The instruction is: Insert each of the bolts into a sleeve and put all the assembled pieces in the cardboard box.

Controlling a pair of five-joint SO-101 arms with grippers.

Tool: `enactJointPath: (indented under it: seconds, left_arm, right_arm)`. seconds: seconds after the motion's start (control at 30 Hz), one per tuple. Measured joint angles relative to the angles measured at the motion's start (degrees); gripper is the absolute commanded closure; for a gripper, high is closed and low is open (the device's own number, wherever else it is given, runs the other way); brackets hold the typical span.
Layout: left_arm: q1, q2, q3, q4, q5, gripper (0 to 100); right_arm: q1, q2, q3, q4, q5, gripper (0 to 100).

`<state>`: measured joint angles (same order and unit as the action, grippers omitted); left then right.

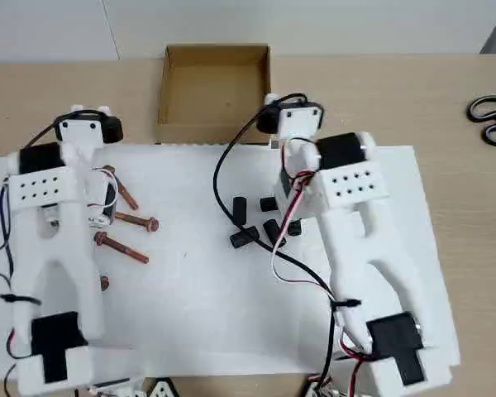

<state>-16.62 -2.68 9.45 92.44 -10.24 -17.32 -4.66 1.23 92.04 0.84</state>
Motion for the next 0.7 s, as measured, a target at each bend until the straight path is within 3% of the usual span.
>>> enactJointPath:
  seconds: [0.27, 0.7]
  left_arm:
    - [0.00, 5.63, 0.00, -5.45, 0.00, 90]
    - [3.43, 6.15, 0.00, -6.95, 0.00, 90]
  right_arm:
    - [0.00, 5.27, -0.18, -2.81, 0.00, 87.9]
    - [2.55, 11.69, -0.18, -9.67, 0.70, 88.1]
